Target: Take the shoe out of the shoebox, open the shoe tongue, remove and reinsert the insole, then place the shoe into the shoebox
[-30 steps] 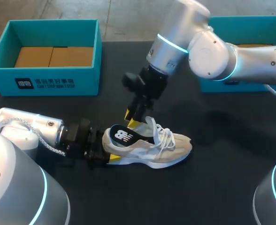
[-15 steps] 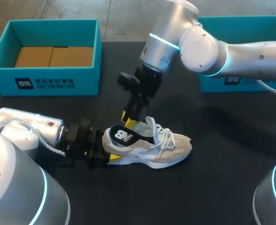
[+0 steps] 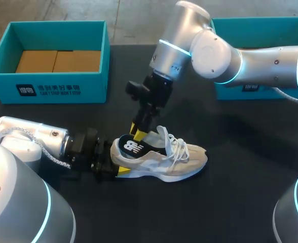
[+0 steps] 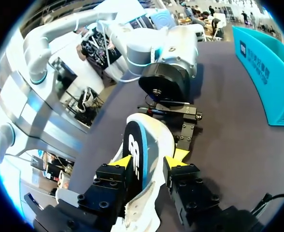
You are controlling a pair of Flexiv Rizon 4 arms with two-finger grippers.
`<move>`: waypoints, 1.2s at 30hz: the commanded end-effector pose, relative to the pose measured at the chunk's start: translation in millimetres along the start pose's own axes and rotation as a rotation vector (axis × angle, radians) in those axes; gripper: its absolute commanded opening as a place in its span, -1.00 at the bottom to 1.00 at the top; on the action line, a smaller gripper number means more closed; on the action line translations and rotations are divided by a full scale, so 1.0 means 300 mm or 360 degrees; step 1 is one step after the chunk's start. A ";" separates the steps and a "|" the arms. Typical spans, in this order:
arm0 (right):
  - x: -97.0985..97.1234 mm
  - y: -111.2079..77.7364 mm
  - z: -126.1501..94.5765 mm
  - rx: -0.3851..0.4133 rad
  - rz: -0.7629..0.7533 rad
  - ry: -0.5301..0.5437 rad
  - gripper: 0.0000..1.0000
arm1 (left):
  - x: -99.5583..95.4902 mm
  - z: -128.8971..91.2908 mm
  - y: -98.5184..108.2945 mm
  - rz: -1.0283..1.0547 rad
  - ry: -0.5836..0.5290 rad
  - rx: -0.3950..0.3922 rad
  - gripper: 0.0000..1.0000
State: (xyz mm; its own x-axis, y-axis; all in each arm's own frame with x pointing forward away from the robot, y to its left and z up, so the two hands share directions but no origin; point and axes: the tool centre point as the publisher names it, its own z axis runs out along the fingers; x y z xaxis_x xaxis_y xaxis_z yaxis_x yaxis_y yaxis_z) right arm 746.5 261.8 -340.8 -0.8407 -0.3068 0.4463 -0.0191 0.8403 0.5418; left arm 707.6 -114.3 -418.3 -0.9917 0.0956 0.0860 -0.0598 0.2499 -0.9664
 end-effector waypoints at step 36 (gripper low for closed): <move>0.030 0.016 0.023 -0.0011 0.0009 0.0078 -0.28 | 0.003 0.002 0.011 0.0000 -0.0002 -0.0002 -1.00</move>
State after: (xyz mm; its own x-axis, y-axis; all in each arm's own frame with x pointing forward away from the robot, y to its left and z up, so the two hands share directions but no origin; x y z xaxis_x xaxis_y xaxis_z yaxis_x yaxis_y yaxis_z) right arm 737.1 266.1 -341.4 -0.8106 -0.3271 0.4857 -0.0086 0.8360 0.5487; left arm 707.5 -114.4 -418.3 -0.9917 0.0957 0.0859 -0.0596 0.2499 -0.9664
